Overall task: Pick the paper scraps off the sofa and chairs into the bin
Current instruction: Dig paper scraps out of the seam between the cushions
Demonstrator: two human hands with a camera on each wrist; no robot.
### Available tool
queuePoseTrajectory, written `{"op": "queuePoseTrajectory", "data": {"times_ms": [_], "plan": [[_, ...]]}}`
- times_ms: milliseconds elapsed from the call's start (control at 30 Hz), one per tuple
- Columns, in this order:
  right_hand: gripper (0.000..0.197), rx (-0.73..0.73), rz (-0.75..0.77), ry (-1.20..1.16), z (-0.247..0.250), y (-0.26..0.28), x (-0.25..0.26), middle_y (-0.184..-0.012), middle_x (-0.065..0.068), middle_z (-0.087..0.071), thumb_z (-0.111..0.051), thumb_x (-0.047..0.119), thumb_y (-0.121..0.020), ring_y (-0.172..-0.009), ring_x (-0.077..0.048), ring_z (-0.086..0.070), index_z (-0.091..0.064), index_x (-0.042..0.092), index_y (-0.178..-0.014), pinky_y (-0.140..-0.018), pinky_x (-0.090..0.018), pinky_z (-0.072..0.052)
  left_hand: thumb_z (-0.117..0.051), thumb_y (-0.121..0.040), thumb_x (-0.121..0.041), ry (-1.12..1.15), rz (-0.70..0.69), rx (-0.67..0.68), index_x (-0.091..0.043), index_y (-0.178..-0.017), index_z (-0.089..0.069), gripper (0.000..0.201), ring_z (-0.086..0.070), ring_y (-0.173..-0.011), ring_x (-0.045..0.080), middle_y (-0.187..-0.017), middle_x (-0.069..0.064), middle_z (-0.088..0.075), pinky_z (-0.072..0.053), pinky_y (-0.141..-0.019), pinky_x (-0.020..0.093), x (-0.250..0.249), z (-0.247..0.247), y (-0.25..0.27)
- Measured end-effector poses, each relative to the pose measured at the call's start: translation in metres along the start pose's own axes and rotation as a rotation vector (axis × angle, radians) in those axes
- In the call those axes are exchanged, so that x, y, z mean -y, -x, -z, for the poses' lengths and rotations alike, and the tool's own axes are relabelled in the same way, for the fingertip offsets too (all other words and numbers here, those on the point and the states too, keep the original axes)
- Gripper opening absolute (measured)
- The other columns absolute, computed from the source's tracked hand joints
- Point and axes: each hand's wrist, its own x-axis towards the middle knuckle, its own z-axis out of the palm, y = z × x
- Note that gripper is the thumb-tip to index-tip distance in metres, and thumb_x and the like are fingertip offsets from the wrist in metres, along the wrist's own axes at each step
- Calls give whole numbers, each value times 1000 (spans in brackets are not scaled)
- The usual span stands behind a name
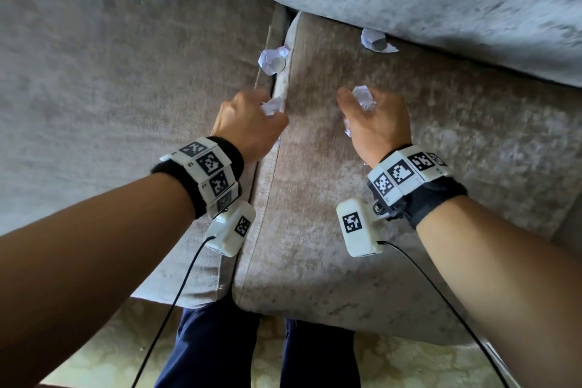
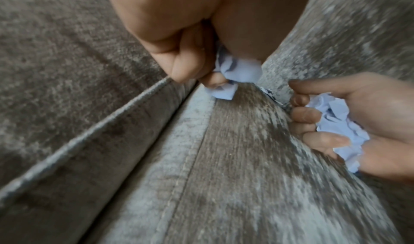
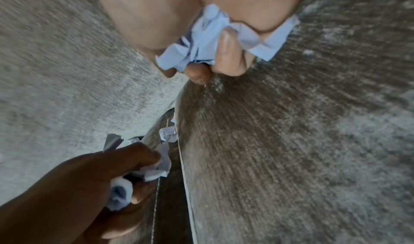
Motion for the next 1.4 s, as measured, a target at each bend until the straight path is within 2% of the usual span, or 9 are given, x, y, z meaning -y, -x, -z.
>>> {"op": "queuePoseTrajectory", "data": {"times_ms": [100, 333, 533, 667, 833, 967, 1100, 1200, 1400], "plan": [[40, 13, 13, -3, 1, 2, -1, -50, -2, -49, -54, 21, -91, -39, -4, -48, -42, 13, -54, -47, -22, -38, -58, -86, -25, 11, -7, 7, -6, -76, -59, 21, -60, -59, 19, -74, 7, -67, -37, -44, 22, -2, -1, 3], [31, 86, -32, -43, 1, 7, 2, -57, -12, -43, -44, 9, -90, -41, -9, -41, -44, -3, -62, -43, -21, -33, -53, -85, -18, 91, 44, -6, -10, -94, -57, 13, -65, -77, 19, -89, 8, -68, -53, -61, 34, -5, 0, 7], [33, 189, -136, -142, 1, 10, 7, -53, -1, -47, -46, 10, -95, -40, -5, -40, -48, 11, -62, -40, -16, -29, -46, -88, -15, 164, 49, 28, -19, -106, -54, 20, -67, -78, 16, -91, 3, -68, -56, -62, 33, -4, 8, 5], [26, 246, -202, -190, -3, 7, 10, -56, -6, -51, -48, 5, -94, -43, -13, -42, -54, 10, -69, -39, -20, -29, -49, -81, -7, 301, 67, 7, -15, -66, -52, 17, -54, -52, 5, -64, -1, -57, -44, -48, 21, -7, 9, 5], [20, 235, -203, -102, -7, 0, 18, -69, -3, -68, -50, 8, -95, -46, -7, -51, -62, 13, -80, -43, -19, -39, -50, -72, -14, 495, 158, -17, -17, -51, -42, 22, -44, -48, 13, -54, 2, -44, -38, -50, 28, -9, 15, 0], [18, 222, -120, -33, -9, -6, 22, -72, 1, -67, -49, 9, -97, -43, 0, -49, -64, 14, -88, -43, -15, -39, -50, -73, -9, 591, 187, -27, -9, -55, -45, 19, -39, -44, 14, -53, 8, -43, -41, -44, 25, -5, 19, -4], [22, 204, -13, 32, -15, -11, 26, -57, 3, -56, -52, 20, -99, -44, -5, -47, -63, 13, -81, -45, -20, -39, -48, -82, 0, 702, 214, 27, -8, -55, -43, 29, -60, -49, 18, -40, -2, -46, -61, -65, 38, -2, 21, -8], [28, 181, 22, 78, -21, -16, 25, -59, -7, -57, -53, 25, -97, -48, -13, -49, -60, 12, -74, -50, -28, -41, -47, -82, -1, 663, 203, 35, -4, -66, -50, 17, -61, -49, 18, -50, 6, -53, -53, -51, 31, -2, 21, -11], [37, 167, -6, 94, -29, -24, 22, -59, 12, -46, -60, 32, -93, -51, -2, -44, -41, 31, -61, -51, -17, -33, -48, -83, -14, 461, 167, -58, 3, -78, -54, 18, -42, -55, 18, -66, 7, -46, -39, -50, 29, 1, 20, -18]]}}
